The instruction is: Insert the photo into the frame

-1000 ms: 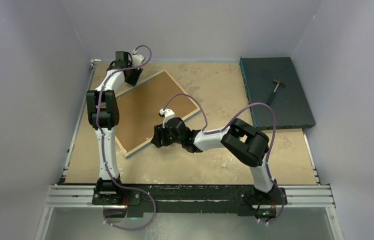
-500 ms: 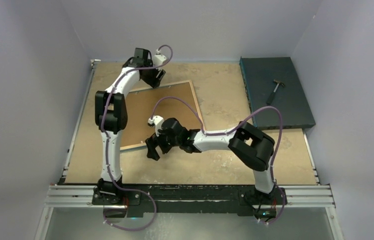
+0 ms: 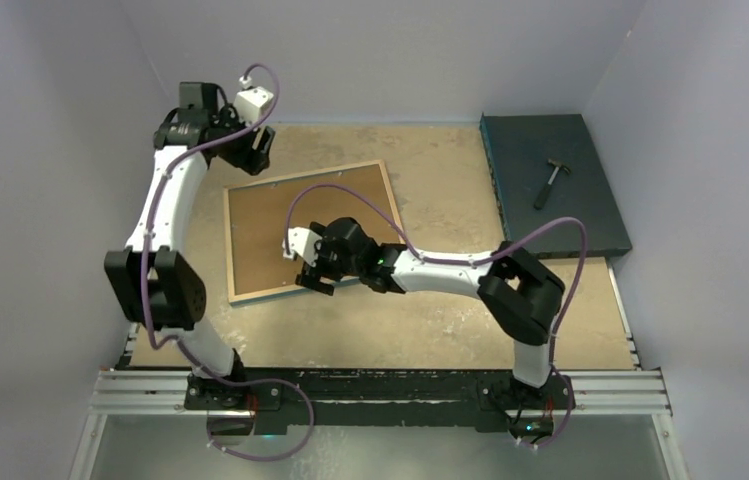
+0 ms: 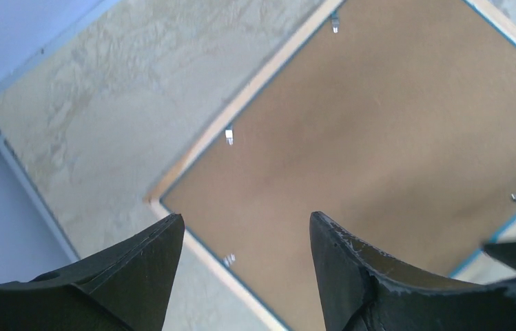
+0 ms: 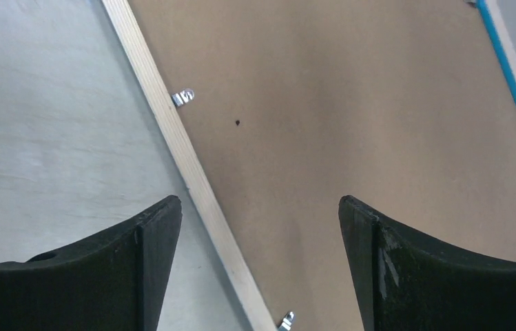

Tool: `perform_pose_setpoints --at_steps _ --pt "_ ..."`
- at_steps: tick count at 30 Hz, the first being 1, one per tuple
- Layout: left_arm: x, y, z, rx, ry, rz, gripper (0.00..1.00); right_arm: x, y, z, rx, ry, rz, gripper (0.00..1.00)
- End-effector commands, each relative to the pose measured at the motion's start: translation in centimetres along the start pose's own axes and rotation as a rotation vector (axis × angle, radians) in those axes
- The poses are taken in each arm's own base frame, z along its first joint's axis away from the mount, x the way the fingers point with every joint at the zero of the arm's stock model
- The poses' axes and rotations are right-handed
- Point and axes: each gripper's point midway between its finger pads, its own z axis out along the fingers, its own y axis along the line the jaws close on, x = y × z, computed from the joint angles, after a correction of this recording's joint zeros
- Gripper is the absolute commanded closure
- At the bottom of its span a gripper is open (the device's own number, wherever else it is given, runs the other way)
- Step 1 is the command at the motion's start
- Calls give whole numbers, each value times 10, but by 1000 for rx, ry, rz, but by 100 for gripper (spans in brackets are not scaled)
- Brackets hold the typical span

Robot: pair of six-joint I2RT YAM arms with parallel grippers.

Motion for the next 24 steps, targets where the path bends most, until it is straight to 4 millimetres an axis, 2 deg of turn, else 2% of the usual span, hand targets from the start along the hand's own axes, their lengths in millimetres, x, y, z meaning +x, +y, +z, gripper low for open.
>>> perform_pose_setpoints --at_steps 1,4,7,9,17,24 --pt "36 -14 -36 37 38 -25 34 23 7 18 -58 79 -194 16" --pt "48 -20 -54 28 39 -26 34 24 9 20 -63 74 -215 25" --pt "56 -30 -62 39 42 -30 34 26 10 19 -67 82 -220 41" --pt "61 -36 -63 53 47 -37 34 26 12 20 -71 84 -219 45" --pt "75 -48 -68 70 70 -62 34 46 24 30 -98 126 -210 47" --pt "71 -52 -76 71 52 -71 33 54 24 36 -64 127 -205 46"
